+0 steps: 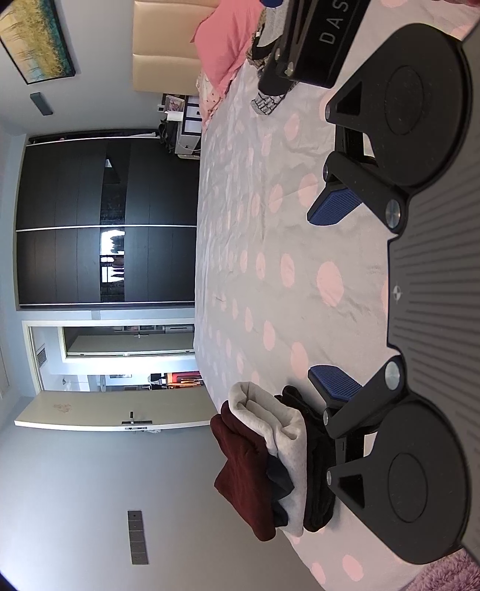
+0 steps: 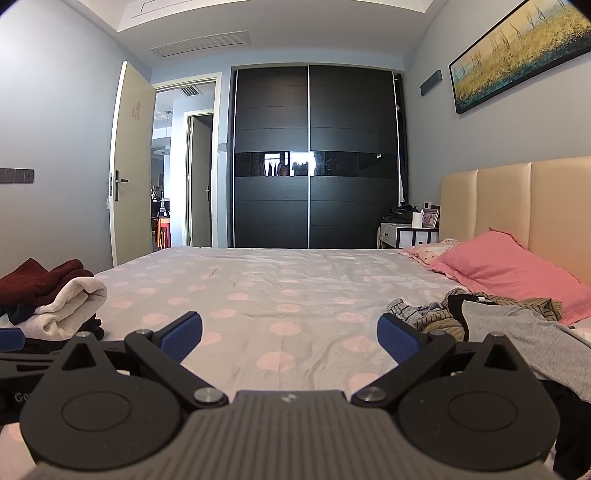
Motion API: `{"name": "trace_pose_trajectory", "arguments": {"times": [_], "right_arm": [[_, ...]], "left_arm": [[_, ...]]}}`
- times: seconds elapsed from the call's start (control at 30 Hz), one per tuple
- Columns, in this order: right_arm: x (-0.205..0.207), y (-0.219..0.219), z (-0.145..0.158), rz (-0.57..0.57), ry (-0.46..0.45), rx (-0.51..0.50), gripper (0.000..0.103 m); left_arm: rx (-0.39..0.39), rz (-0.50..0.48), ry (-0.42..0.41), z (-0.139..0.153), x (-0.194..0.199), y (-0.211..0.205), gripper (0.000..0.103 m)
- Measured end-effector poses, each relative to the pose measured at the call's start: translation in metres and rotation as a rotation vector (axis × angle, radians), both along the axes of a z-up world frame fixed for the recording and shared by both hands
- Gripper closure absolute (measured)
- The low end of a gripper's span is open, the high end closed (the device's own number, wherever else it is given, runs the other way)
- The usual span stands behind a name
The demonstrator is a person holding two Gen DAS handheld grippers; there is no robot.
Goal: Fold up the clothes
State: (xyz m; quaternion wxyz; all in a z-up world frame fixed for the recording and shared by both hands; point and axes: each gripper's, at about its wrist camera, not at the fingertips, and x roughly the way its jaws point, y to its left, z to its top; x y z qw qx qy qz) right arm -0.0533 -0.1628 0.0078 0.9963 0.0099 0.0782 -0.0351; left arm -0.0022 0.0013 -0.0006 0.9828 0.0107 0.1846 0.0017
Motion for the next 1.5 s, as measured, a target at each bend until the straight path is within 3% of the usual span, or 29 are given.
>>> {"name": "trace_pose_trajectory", "arguments": {"times": [0.17,1.5], "right_arm": [[0.006,-0.001,0.000,-0.005,0.017,0.003,0.001],[0.001,0.006,-0.008,0.013,0.012,-0.012,0.001]], "left_arm": [[-0.032,-0.001,0.001,0.000,0.001,0.004,0.020],[-0.016,0.004,0.027,-0.003,0.003,0.009,0.020]]}}
